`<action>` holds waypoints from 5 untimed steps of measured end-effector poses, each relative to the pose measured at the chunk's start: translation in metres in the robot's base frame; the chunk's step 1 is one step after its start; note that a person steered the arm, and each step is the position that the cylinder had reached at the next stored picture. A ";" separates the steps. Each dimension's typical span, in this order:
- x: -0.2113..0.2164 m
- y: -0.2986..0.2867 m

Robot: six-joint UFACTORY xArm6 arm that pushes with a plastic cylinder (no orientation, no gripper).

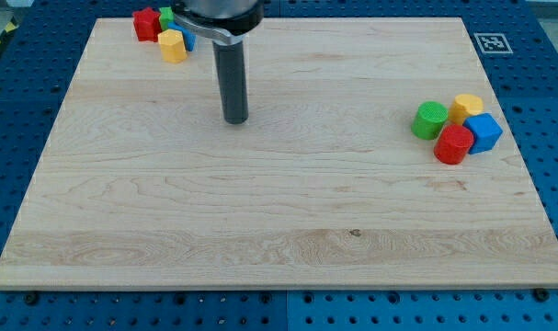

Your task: Point at the red star

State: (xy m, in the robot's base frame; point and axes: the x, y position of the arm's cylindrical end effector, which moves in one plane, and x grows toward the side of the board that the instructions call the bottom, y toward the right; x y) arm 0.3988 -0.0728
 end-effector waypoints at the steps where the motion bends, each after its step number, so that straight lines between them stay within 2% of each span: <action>1: -0.043 -0.066; 2: -0.075 -0.145; 3: -0.081 -0.160; 4: -0.126 -0.192; 5: -0.190 -0.199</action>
State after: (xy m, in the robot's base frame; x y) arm 0.2084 -0.2721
